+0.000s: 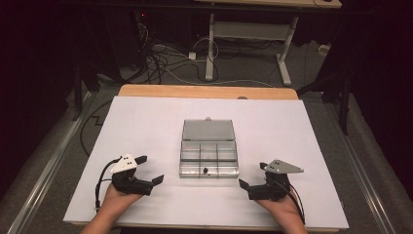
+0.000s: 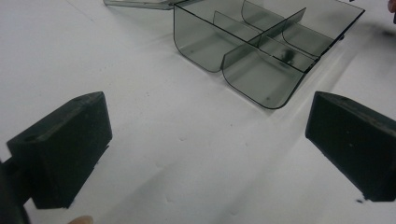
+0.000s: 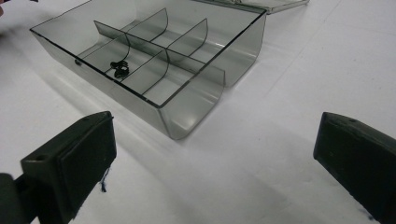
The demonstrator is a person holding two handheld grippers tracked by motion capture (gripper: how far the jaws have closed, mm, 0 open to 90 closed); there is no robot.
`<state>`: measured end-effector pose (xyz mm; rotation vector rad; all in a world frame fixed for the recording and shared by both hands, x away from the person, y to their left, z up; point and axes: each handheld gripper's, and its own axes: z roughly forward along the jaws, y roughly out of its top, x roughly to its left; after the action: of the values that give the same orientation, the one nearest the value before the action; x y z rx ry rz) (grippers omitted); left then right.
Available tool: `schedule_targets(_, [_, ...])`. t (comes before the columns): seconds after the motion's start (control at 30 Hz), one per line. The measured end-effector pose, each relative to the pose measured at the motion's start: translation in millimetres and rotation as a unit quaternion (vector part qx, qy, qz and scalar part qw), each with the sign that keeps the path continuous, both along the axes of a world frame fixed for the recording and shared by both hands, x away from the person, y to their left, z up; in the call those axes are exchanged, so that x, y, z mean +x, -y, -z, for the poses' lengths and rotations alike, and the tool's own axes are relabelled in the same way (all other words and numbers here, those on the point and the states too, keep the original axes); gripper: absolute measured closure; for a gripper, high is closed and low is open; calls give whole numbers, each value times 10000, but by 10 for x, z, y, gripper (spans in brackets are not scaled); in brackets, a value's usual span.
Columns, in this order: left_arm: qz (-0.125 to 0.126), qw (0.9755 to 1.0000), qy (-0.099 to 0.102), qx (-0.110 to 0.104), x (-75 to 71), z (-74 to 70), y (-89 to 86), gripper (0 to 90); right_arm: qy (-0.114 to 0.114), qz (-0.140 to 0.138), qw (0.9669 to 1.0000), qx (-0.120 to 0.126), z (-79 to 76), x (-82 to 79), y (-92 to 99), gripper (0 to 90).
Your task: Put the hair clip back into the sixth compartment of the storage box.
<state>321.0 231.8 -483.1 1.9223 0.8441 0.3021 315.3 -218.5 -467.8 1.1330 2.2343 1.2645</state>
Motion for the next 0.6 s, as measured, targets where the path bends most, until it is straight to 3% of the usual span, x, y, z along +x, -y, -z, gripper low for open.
schedule_targets(0.23, [-123, 9998, -102, -83, 20, -4, -20, 0, 53, 155, 9999, -26, 5, 55, 59, 0])
schedule_targets(0.43, [-189, 9995, -133, 210, 25, -14, 34, 0, 225, 295, 9993, -29, -36, 89, 120, 0])
schedule_targets(0.6, [-171, 9987, -334, 346, -8, -39, 37, 0, 282, 329, 9991, 12, -55, 113, 143, 0])
